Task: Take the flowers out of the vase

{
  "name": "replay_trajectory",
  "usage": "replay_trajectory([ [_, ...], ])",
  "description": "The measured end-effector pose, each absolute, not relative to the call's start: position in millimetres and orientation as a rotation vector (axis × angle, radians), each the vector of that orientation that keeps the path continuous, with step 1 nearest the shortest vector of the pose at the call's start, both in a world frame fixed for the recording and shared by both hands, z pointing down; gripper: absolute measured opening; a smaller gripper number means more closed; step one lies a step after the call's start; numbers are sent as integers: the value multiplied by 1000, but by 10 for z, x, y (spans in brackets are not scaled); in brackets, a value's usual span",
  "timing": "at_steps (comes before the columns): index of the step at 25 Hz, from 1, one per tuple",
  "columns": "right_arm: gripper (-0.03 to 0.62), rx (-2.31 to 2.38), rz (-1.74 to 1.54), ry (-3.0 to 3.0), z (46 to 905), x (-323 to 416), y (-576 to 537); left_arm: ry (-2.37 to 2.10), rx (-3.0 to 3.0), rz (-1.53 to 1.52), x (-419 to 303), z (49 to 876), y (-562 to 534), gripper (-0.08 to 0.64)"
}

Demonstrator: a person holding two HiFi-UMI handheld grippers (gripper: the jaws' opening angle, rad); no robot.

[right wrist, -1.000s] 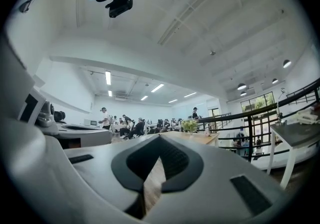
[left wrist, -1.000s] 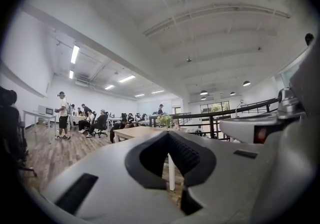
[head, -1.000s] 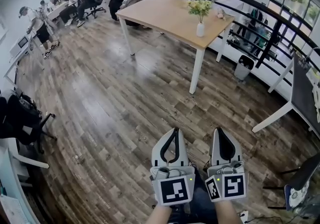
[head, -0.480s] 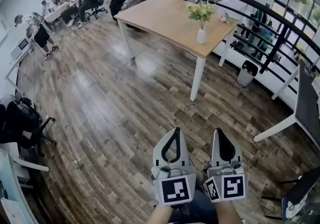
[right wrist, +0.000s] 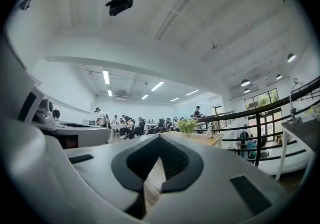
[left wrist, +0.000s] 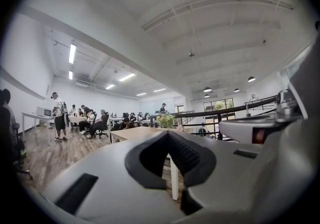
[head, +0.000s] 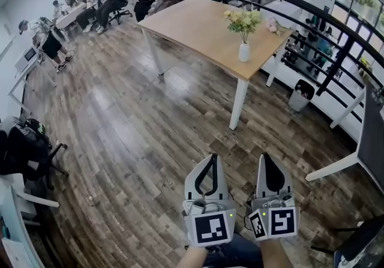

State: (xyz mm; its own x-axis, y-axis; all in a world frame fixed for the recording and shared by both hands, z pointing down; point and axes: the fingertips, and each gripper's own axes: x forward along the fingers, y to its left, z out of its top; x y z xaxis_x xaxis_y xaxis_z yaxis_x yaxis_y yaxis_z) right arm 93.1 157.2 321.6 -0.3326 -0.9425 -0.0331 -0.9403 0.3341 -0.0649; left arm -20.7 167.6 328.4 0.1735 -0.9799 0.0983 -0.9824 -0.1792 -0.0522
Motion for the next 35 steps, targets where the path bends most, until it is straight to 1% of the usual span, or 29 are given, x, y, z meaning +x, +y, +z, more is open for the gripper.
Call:
replay_trajectory([
  [14, -8, -1724, -94, 2538, 3365, 1134, 980, -2024, 2360, 185, 34, 3389, 1117, 32],
  [30, -8, -1789, -110, 2498, 3429, 1198, 450, -1971, 2391, 185, 42, 3456, 538, 32],
  [35, -8, -1812, -102, 2485, 3394, 1113, 199, -1948, 2418, 172, -20, 3420, 262, 32],
])
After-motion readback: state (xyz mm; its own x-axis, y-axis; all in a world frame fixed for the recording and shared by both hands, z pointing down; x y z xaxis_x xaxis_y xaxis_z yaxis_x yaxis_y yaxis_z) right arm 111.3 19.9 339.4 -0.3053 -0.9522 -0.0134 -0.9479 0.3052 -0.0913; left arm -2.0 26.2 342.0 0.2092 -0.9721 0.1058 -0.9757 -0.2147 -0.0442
